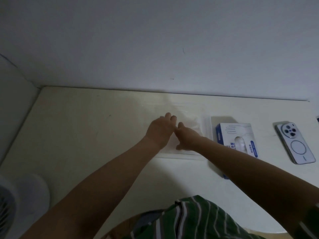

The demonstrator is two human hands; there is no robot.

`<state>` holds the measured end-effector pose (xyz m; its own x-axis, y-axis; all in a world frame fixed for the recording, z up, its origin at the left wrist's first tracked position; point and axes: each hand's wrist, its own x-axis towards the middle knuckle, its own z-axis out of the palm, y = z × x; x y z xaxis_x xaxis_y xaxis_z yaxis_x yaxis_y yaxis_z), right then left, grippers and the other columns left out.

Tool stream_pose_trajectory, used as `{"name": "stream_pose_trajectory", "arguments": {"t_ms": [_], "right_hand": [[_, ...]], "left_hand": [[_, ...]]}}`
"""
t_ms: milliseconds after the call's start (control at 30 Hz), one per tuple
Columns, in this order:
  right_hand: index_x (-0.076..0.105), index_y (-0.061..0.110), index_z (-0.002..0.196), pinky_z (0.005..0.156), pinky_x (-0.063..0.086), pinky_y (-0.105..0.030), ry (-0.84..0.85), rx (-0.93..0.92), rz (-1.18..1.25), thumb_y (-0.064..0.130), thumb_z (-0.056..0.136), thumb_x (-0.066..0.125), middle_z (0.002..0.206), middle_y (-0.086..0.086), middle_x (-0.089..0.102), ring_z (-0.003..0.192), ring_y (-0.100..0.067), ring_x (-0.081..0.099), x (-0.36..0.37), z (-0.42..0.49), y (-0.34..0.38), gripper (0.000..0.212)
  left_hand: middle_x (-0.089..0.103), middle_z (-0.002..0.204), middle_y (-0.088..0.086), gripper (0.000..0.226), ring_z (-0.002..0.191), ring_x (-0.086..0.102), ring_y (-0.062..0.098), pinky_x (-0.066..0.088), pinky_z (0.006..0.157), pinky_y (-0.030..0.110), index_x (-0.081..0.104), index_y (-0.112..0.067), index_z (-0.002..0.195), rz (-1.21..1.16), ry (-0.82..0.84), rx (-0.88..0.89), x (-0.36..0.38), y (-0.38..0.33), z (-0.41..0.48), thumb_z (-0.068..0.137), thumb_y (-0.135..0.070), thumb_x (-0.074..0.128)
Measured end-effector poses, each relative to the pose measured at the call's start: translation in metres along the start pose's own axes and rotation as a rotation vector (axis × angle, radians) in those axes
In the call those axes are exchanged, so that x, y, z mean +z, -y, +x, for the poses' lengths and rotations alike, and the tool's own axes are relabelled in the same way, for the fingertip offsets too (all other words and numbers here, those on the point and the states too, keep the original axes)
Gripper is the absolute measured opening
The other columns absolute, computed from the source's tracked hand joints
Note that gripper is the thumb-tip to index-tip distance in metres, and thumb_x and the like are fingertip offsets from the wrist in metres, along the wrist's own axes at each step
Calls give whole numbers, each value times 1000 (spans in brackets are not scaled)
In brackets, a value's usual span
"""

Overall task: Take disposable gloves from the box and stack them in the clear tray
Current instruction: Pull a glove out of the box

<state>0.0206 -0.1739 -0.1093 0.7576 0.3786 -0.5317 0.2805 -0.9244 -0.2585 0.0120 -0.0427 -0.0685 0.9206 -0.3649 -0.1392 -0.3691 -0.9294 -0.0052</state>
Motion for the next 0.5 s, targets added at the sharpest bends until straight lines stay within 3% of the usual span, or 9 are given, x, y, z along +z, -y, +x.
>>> {"name": "stream_pose_trajectory", "arguments": {"t_ms": [67,133,267,400,500], "right_hand": [[13,17,153,87,53,-38,-4,10,-8,21,76,80,138,-15,31,107,-33,58,3,2,2,102],[6,13,154,91,51,-40,-3,53,-24,24,76,81,146,-16,23,116,-34,53,5,2,3,108],[-4,2,152,105,40,-44,9,159,-103,24,80,77,153,-21,11,133,-41,32,9,-3,-3,111],[-3,-2,151,103,40,-43,-3,219,-93,18,85,70,152,-22,11,136,-43,24,14,-4,0,100],[1,0,151,101,42,-41,15,248,-70,16,80,75,150,-20,13,136,-42,23,9,-1,1,104]], "left_hand": [[49,122,13,43,106,58,31,47,81,34,45,-8,126,-165,269,-91,9,-2,6,87,-10,62],[34,139,19,71,118,51,34,45,91,36,30,-5,139,-197,453,-178,19,3,6,84,-22,71],[10,150,24,117,133,31,37,36,105,37,4,5,148,-82,507,-202,31,17,5,71,-35,83],[-2,154,28,128,141,14,43,29,112,41,-11,9,147,-18,568,-200,39,16,5,72,-37,81],[-6,155,29,128,142,9,44,28,112,43,-14,9,147,-33,589,-214,41,16,6,73,-35,81]]}}
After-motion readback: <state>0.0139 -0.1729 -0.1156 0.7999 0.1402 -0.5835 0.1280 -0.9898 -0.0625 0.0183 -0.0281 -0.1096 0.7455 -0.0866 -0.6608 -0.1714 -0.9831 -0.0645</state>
